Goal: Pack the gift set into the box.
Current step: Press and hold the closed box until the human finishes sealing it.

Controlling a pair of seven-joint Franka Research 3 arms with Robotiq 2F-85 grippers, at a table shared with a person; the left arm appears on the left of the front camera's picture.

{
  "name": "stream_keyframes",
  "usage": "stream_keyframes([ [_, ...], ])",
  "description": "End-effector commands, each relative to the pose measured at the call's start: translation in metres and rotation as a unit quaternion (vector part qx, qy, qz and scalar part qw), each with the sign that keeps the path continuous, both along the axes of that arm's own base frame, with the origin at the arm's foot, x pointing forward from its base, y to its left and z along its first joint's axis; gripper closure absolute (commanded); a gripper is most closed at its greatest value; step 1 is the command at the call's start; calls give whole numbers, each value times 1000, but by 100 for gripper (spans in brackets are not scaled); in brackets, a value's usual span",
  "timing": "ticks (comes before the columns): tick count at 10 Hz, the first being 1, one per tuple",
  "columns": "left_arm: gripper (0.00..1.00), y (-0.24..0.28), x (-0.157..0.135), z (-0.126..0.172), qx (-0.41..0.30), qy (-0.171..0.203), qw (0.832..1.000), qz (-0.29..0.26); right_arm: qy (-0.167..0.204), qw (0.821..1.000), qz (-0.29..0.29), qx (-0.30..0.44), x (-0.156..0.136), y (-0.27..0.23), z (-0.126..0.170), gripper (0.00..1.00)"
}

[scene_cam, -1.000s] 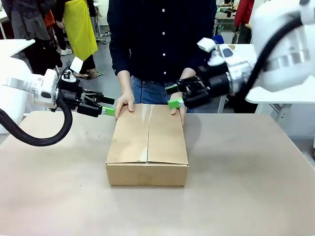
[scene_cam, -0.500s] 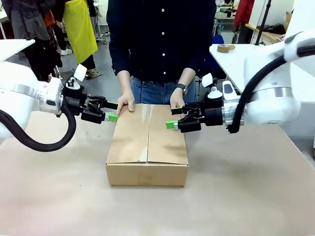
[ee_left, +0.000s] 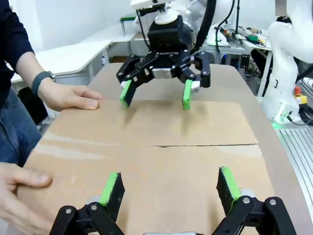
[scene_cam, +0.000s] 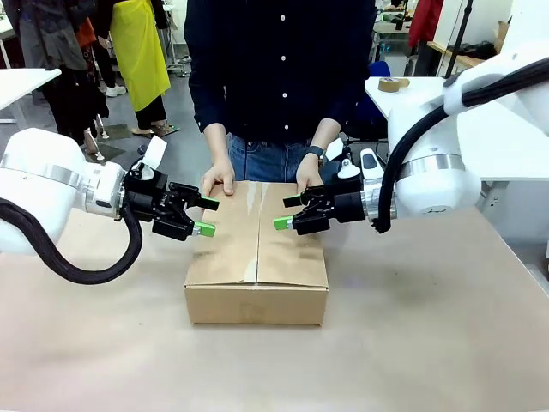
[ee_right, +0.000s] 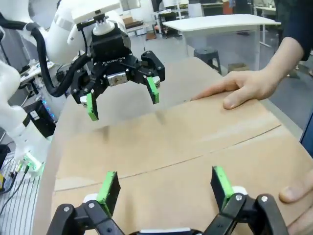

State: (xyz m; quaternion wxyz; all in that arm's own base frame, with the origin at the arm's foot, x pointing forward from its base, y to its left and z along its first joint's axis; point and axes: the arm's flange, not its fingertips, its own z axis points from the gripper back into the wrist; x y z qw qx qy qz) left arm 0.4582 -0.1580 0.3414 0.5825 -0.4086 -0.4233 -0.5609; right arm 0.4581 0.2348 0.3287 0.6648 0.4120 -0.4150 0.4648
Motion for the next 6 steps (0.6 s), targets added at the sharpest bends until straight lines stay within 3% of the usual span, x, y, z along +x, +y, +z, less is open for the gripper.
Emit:
stream_keyframes([
  [1, 0, -6, 1, -8, -3, -11, 1000, -1, -31, 999, 30, -10, 9, 10, -9, 0],
  [4, 0, -19, 3, -27, 39, -2, 999, -14, -45, 997, 16, -68, 6, 15, -15, 0],
  [6, 0, -25, 4, -30, 61, 6, 998, -16, -40, 988, 57, -140, -6, 17, -24, 0],
])
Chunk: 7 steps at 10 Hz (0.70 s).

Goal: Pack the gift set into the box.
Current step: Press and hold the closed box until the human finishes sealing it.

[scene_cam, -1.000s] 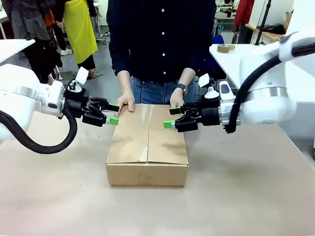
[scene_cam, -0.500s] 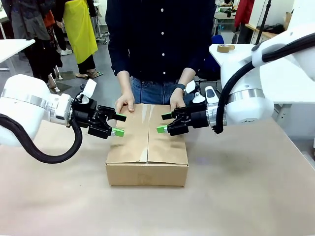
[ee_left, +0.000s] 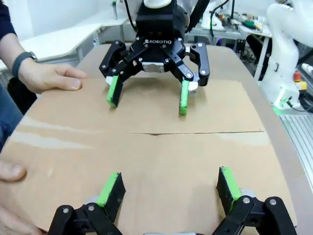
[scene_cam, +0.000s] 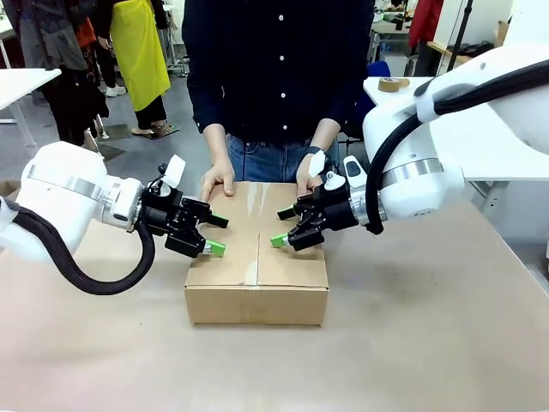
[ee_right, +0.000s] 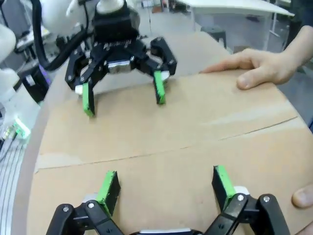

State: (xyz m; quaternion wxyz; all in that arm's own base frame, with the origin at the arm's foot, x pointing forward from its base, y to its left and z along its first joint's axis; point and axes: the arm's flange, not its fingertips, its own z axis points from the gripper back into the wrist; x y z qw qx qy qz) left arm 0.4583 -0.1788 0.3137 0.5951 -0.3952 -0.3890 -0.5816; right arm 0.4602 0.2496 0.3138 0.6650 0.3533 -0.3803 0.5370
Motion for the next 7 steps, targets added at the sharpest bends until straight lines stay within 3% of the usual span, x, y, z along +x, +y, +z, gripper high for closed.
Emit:
stream_keyframes([
  [1, 0, -4, 5, 2, 7, -3, 1000, 2, 2, 997, 29, -66, -11, 3, -13, 0],
  [2, 0, -3, 7, 6, 15, -2, 1000, 16, 17, 997, 44, -68, -12, 2, -13, 0],
  [3, 0, -2, 2, 2, 1, -4, 1000, 0, -9, 1000, 13, -18, -1, 2, 1, 0],
  [7, 0, -2, 2, 2, 1, -4, 1000, 0, -9, 1000, 13, -18, -1, 2, 1, 0],
])
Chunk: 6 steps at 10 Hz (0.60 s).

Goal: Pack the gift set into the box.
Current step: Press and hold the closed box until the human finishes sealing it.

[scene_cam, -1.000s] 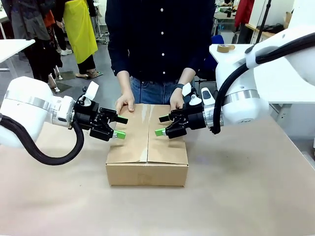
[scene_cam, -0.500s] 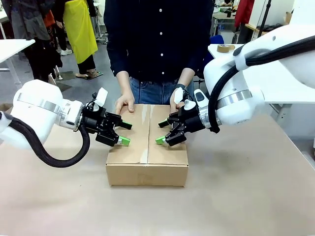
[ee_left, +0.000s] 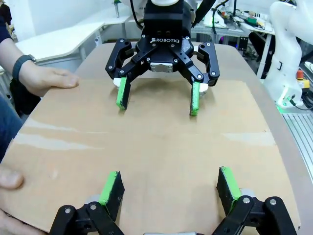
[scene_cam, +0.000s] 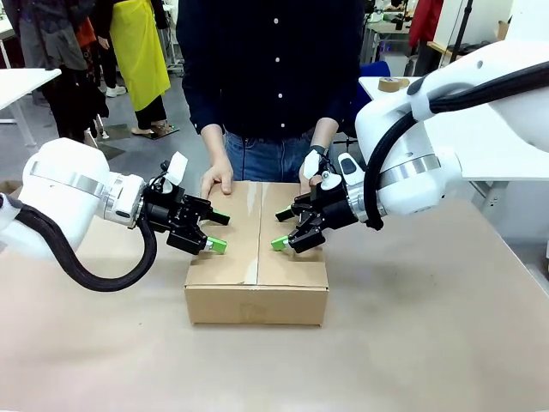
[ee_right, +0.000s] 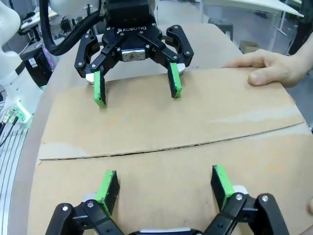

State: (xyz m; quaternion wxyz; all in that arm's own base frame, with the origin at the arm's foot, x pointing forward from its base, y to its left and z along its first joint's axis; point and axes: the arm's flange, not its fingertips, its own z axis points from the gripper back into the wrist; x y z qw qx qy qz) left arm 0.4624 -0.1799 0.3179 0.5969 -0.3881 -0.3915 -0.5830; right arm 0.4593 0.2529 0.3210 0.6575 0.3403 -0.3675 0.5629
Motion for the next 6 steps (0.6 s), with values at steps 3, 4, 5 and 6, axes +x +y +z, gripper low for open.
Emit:
stream_keyframes([
  [3, 0, -1, -2, -2, -2, 2, 1000, -4, 2, 1000, -8, 5, -1, -1, -6, 0],
  [4, 0, -1, -2, -2, -2, 2, 1000, -4, 2, 1000, -8, 5, -1, -1, -6, 0],
  [5, 0, -1, -2, -2, -2, 2, 1000, -4, 2, 1000, -8, 5, -1, -1, -6, 0],
  [6, 0, -1, -2, -2, -2, 2, 1000, -4, 2, 1000, -8, 5, -1, -1, -6, 0],
])
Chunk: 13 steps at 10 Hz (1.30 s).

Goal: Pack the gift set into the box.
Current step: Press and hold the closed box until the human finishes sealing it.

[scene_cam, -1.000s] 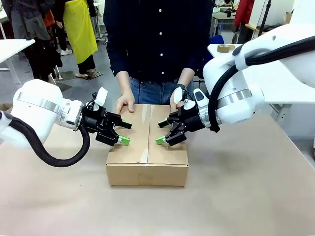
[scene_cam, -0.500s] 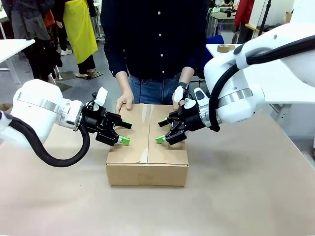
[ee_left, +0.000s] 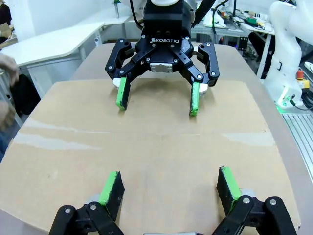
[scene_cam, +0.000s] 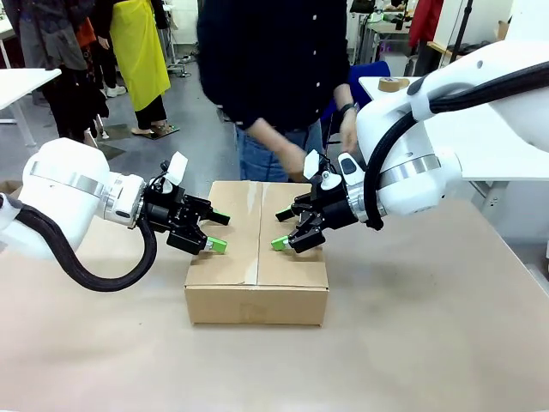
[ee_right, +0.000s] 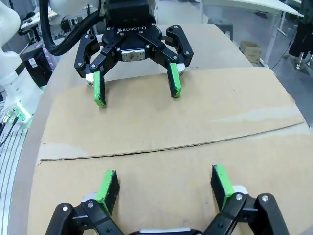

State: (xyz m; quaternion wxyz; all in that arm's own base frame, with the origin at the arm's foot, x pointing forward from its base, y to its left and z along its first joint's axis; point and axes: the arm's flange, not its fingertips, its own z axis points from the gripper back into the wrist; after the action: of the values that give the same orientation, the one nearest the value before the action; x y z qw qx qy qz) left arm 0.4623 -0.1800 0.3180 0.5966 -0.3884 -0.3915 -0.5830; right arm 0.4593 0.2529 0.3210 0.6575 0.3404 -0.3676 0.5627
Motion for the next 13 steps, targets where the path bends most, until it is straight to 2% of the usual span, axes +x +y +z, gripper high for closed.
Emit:
stream_keyframes([
  [1, 0, 0, -2, -2, -2, 2, 1000, -4, 2, 1000, -8, 5, -1, -1, -6, 0],
  [13, 0, 0, -2, -2, -2, 2, 1000, -4, 2, 1000, -8, 5, -1, -1, -6, 0],
])
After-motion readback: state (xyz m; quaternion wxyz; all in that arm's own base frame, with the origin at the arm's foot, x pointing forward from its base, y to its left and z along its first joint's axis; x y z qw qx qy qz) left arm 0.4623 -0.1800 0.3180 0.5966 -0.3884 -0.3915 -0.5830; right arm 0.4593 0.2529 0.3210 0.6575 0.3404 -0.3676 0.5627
